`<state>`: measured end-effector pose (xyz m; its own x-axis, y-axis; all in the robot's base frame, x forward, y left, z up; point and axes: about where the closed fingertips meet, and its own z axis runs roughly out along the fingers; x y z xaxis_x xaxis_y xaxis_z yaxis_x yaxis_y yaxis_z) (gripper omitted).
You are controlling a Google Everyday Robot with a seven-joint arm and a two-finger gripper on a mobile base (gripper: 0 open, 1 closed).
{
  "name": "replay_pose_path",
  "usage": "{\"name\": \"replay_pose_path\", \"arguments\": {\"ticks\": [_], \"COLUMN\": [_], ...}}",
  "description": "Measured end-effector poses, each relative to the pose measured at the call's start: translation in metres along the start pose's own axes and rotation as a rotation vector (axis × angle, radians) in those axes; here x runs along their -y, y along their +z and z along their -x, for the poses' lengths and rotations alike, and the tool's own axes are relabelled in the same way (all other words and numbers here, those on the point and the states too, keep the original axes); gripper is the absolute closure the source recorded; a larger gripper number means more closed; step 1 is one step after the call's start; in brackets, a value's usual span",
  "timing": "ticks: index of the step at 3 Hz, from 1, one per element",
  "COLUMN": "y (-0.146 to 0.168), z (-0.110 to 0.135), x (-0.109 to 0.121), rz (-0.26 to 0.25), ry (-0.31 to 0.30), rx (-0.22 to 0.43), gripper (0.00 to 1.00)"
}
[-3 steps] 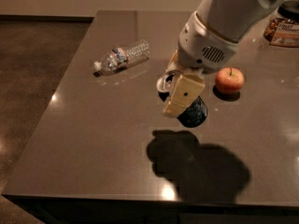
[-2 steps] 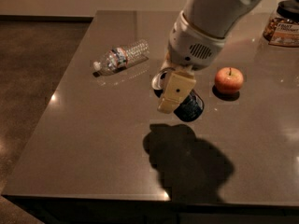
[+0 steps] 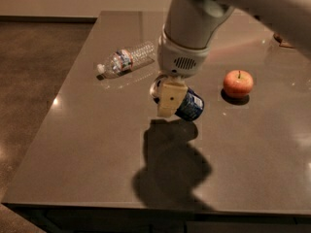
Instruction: Knock pepsi can over
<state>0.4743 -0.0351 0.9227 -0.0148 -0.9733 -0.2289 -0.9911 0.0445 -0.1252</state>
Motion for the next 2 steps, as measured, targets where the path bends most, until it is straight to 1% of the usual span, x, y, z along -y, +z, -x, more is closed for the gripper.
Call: {"name": "replay_pose_path", "arguments": {"ticks": [1,2], "y": [0.014,0.024], "z": [-0.001,-0.001], "x": [0.009,0.013], "rz": [-0.017,-0.028], "ry": [-0.044,-0.089], "rx": [-0.066,-0.125], "gripper": [0.82,0.59]}}
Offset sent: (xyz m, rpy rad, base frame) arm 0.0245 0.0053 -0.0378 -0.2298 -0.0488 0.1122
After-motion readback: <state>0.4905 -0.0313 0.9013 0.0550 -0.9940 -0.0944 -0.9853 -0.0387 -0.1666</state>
